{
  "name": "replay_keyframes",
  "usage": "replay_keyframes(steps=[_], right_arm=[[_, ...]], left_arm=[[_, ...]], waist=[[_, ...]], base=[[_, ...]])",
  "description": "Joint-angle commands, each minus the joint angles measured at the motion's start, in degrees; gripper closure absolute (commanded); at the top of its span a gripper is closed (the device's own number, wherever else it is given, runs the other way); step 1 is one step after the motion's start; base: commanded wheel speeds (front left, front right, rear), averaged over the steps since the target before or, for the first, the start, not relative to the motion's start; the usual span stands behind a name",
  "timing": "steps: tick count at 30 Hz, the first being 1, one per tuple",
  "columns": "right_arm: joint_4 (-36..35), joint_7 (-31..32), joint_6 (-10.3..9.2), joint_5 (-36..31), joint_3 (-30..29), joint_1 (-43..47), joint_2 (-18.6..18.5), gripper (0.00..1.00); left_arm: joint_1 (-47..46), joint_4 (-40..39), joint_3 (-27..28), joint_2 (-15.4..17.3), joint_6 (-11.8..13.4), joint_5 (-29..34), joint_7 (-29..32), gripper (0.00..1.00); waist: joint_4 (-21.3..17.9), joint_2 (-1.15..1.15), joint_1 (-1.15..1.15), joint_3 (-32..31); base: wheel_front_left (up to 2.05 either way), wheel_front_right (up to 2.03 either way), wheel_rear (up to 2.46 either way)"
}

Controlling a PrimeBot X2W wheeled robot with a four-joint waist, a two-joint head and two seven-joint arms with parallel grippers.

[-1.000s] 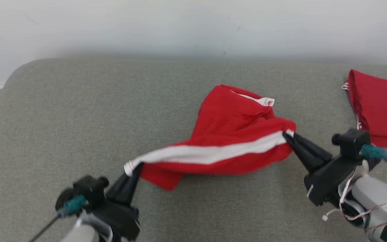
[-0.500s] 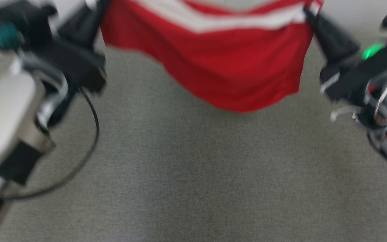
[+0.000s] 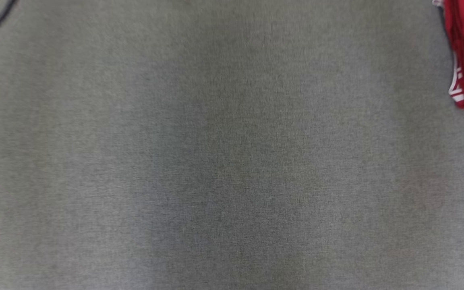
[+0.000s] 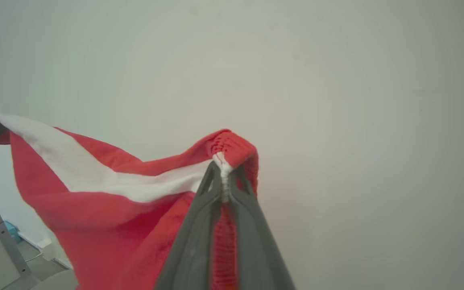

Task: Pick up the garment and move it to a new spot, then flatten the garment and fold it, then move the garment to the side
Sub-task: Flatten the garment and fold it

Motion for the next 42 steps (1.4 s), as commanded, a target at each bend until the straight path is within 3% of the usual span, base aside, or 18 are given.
replay_keyframes(steps=[1, 14, 24, 29, 34, 42], right_arm=[[1.8, 0.2, -0.12, -0.8, 0.4, -3.1, 0.5, 1.0], [8.3, -2.5, -0.12, -1.2, 4.5, -13.7, 1.3, 1.0], [8.4, -6.3, -0.12, 1.4, 8.9, -13.0, 1.0, 1.0], [3.3, -9.0, -0.12, 4.1, 13.2, -5.2, -1.4, 1.0], [-3.0, -10.8, -0.12, 6.4, 15.8, 4.2, -5.0, 1.0], [-12.4, -11.7, -0.12, 6.2, 17.2, 21.5, -9.4, 1.0]], left_arm=[[-2.9, 1.7, -0.9, -0.6, 0.1, -0.3, -0.7, 1.0], [-14.8, 10.8, -8.4, -2.4, 0.1, -4.4, -5.5, 1.0], [-14.0, 12.3, -14.2, -1.7, 0.1, -8.9, -10.5, 1.0], [-5.9, 9.9, -14.9, 0.6, 0.1, -11.8, -13.0, 1.0], [6.8, 3.0, -10.7, 2.6, 0.5, -12.1, -13.4, 1.0], [34.4, -14.4, -2.1, 5.7, 5.9, -8.0, -13.3, 1.0]], waist=[[-1.5, -0.01, -0.02, 6.3], [-0.5, -0.01, -0.02, 10.7], [-0.2, -0.01, -0.02, 11.1], [-0.2, -0.01, -0.02, 6.0], [0.4, -0.01, -0.02, 0.6], [0.8, -0.01, -0.02, -7.0]], base=[[0.0, 0.0, 0.0], [0.0, 0.0, 0.0], [0.0, 0.0, 0.0], [0.0, 0.0, 0.0], [0.0, 0.0, 0.0], [0.0, 0.0, 0.0]])
